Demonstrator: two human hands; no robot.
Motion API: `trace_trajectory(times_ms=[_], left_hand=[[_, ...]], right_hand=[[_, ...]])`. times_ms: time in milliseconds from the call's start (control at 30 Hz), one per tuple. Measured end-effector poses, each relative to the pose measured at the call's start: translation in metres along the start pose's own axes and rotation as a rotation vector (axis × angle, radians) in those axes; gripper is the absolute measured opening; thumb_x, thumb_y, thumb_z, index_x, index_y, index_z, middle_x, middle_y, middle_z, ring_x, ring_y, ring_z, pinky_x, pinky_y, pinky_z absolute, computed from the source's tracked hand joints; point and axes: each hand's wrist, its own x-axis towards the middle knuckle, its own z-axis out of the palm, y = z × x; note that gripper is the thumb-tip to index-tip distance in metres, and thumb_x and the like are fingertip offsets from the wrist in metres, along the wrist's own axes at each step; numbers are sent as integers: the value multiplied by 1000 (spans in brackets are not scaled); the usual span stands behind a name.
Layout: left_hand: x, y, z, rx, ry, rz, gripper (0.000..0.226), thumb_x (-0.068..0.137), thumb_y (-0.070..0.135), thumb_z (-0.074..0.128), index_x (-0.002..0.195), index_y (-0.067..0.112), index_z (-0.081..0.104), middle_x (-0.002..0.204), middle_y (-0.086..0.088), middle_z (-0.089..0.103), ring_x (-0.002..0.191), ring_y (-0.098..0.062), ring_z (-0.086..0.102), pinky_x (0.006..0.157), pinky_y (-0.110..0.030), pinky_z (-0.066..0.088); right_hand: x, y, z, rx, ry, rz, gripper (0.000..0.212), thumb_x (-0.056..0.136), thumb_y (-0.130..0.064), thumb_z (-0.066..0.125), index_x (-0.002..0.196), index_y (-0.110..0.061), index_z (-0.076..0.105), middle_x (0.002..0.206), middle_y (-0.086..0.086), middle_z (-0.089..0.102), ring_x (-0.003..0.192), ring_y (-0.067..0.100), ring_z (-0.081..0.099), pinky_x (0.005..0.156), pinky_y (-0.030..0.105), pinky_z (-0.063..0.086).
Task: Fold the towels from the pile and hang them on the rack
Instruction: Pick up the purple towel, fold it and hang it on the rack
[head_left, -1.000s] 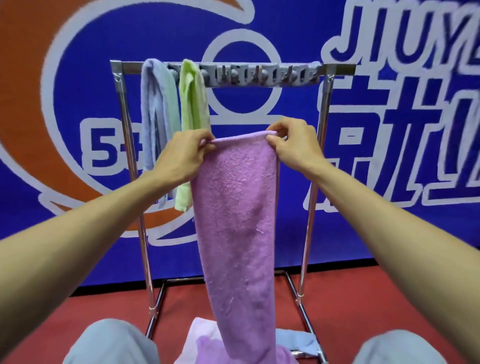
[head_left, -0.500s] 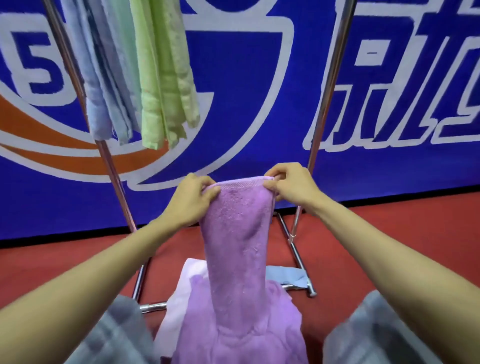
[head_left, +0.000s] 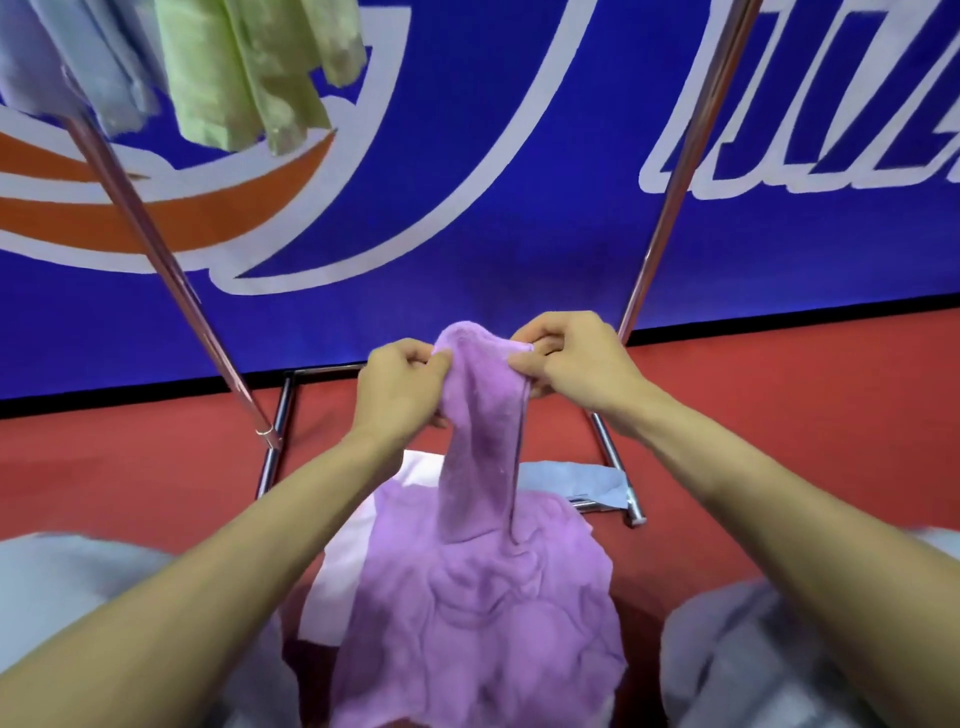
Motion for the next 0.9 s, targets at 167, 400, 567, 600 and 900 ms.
trace_trajectory(times_ms=[167,400,567,600,900], left_hand=[[-14,5,-1,-247,-78,-163,15,90,5,54,80,-1,62,70,-13,58,57,-22,60,49,-26,55],[-27,14,-4,-397,-145,-251,26,94,3,48,71,3,60,69,-18,65,56,-22,66,58,-29,61],[-28,22,-7,-580,-224,-327,22,92,-1,45,83,-5,65,82,-21,73,64,-26,72,67,-31,61],[-29,23,-6,-606,-238,-333,23,92,-2,44,83,-6,65,85,-22,73,67,-27,72,69,-31,61],[-28,20,-9,-643,-238,-395,19,93,-2,44,89,-11,61,87,-26,69,64,-24,71,70,-31,60]], right_hand=[[-11,-7,6,-138,-3,-98,9,76,-11,71,83,-18,72,71,1,71,69,15,67,75,32,57],[-23,-14,5,-246,-61,-214,11,77,-10,72,87,-16,72,73,-8,68,61,-4,59,67,14,48],[-27,-15,6,-309,-101,-283,18,76,-8,72,94,-11,74,85,3,75,79,15,69,79,30,53],[-27,-15,6,-316,-104,-292,19,76,-8,72,95,-11,74,85,4,75,81,16,69,80,31,53],[-29,-13,10,-315,-229,-298,24,78,-25,75,100,-16,73,90,3,76,89,15,71,83,31,56]])
